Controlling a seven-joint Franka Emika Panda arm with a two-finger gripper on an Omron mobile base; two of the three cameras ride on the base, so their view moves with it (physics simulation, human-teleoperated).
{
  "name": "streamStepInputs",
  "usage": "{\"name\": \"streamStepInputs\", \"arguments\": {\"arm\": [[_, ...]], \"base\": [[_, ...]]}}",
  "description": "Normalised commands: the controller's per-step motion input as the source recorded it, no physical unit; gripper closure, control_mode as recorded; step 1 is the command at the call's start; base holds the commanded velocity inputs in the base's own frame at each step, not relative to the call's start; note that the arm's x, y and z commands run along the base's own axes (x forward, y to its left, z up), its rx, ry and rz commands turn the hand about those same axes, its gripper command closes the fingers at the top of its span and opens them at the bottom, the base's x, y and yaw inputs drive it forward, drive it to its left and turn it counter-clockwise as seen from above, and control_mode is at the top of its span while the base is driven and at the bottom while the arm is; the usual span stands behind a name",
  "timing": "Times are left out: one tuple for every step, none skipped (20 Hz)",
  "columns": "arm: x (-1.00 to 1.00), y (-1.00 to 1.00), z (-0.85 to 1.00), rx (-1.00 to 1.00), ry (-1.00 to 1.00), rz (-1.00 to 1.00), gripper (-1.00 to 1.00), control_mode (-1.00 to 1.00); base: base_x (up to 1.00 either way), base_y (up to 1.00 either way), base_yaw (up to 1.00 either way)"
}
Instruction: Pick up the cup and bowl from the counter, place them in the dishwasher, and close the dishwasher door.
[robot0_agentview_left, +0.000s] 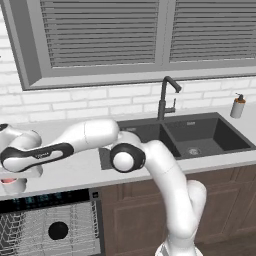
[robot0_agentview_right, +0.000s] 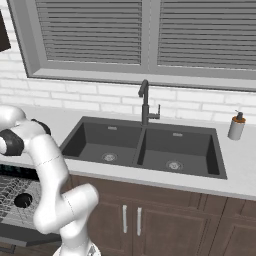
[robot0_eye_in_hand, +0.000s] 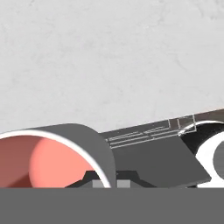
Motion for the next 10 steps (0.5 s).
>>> {"name": "streamStepInputs", "arguments": {"arm": [[-1.0,-0.25,0.0,0.0,-0.03,-0.09,1.0,-1.0],[-1.0,-0.26,0.0,0.0,-0.01,-0.09,1.0,-1.0],[-1.0,-0.34,0.0,0.0,0.0,-0.1,1.0,-1.0],[-1.0,-0.4,0.0,0.07,0.0,-0.11,1.0,-1.0],[-1.0,-0.4,0.0,0.09,0.0,-0.14,1.0,-1.0],[-1.0,-0.4,0.0,0.06,0.0,-0.15,1.0,-1.0],[-1.0,-0.43,0.0,0.02,0.01,-0.17,1.0,-1.0],[-1.0,-0.49,0.0,0.0,0.04,-0.16,1.0,-1.0],[-1.0,-0.49,0.0,0.0,0.04,-0.15,1.0,-1.0],[-1.0,-0.49,0.0,0.0,0.03,-0.13,1.0,-1.0]], "base": [[0.0,0.0,0.0],[0.0,0.0,0.0],[0.0,0.0,0.0],[0.0,0.0,0.0],[0.0,0.0,0.0],[0.0,0.0,0.0],[0.0,0.0,0.0],[0.0,0.0,0.0],[0.0,0.0,0.0],[0.0,0.0,0.0]]}}
